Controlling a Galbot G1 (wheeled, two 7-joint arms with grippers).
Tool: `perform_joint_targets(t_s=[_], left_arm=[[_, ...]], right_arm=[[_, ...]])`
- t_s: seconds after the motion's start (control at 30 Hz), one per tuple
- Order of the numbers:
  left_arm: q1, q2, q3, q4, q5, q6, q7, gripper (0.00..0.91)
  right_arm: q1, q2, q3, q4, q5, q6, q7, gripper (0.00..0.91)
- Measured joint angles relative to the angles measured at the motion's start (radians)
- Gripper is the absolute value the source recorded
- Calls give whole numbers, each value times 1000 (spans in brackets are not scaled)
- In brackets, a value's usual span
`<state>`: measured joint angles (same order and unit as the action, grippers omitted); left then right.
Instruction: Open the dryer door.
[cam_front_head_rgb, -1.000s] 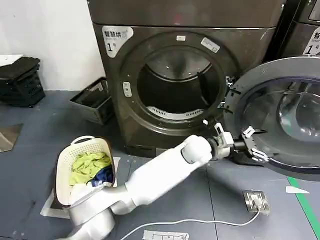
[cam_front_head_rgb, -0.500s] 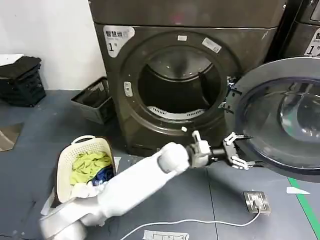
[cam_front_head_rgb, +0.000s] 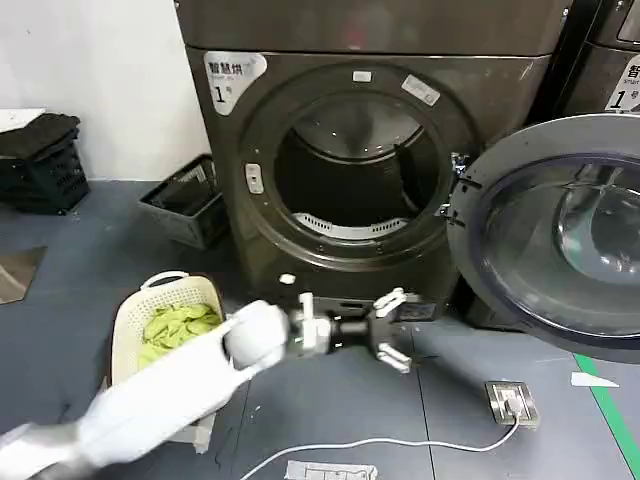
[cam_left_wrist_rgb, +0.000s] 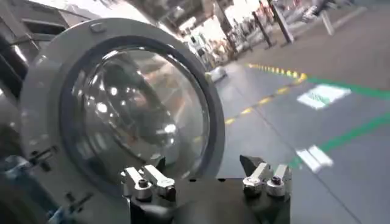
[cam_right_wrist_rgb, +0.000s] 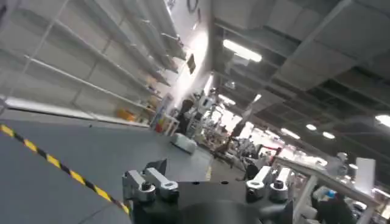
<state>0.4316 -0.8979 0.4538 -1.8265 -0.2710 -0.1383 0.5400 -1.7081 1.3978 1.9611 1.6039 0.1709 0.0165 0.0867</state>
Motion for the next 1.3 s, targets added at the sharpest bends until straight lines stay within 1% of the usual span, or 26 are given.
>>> perform_joint_targets(t_s=[0.23,0.43,0.57,0.73,0.93,1.0,1.1,1.23,1.3], left_arm=[[109,213,-123,-96,64,-92,42,907],[271,387,-319,-138,200,-216,57,907],[397,484,-470,-130,308,-310,40,907],[538,579,-644,-84,450,-431,29,907],[706,656,-854,-14,681,-578,-17,907],[733,668,-894,5,785,-625,-34,907],[750,685,-923,15,937,-685,-58,907],[756,703,-928,16,1128,-688,-84,907],[764,716,-925,15,1223,-688,-88,907]], right_arm=[[23,-26,-50,-18,-22,0,0,907],[36,-53,-86,-39,-24,0,0,907],[46,-76,-103,-59,-27,0,1,907],[62,-105,-121,-83,-26,0,0,907],[85,-124,-149,-97,-23,0,-12,907],[90,-124,-162,-97,-7,8,-30,907],[94,-125,-174,-94,51,11,-52,907],[87,-124,-183,-82,133,-5,-72,907],[84,-121,-184,-79,154,-7,-75,907]])
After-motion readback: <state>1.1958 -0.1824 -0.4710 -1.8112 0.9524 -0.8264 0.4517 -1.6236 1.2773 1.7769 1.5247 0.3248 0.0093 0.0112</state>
